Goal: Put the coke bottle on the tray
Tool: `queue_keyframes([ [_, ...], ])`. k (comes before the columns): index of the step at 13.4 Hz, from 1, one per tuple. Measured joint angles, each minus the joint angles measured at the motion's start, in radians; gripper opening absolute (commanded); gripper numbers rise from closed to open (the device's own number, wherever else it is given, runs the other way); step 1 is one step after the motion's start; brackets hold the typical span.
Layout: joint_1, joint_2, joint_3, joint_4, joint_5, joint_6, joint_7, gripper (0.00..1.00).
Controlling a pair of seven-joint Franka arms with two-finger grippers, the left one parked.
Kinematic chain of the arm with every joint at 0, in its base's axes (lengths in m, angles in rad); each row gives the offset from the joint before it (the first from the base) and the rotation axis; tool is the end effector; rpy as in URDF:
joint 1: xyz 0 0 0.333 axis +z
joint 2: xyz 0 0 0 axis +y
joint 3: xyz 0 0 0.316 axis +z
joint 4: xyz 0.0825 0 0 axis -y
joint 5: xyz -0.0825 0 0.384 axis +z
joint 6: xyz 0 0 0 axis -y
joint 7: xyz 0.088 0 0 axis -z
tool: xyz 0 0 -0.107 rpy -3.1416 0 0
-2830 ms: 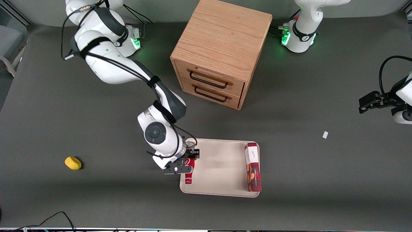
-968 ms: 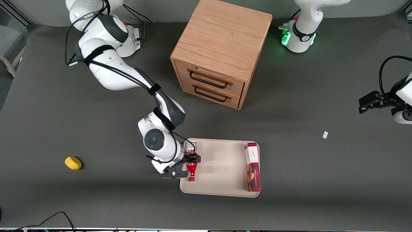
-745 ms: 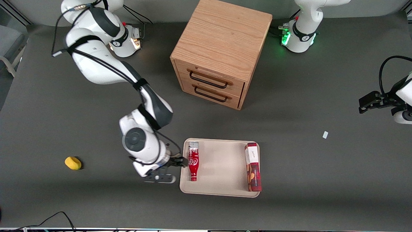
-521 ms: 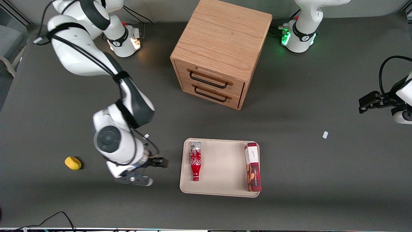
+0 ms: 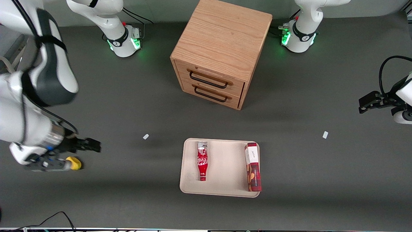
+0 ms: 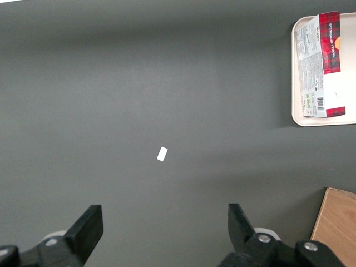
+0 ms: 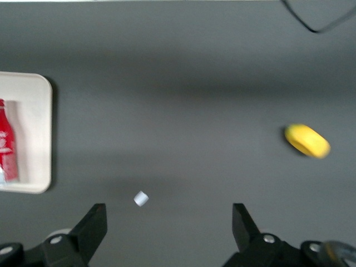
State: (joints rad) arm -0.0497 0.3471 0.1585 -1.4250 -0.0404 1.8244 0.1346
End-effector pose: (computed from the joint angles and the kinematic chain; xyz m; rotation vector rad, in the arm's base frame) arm 0.6685 0.0541 0.5062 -3.1193 0.0430 -0.0850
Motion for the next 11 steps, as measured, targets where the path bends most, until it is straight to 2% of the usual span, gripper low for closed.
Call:
queue_keyframes([
  [5, 0.002, -0.345, -0.065, -0.314, 0.014, -0.015, -0.006, 1.0],
  [7, 0.003, -0.411, -0.066, -0.362, 0.021, -0.053, -0.007, 1.0],
  [11, 0.005, -0.448, -0.068, -0.373, 0.07, -0.061, -0.007, 1.0],
])
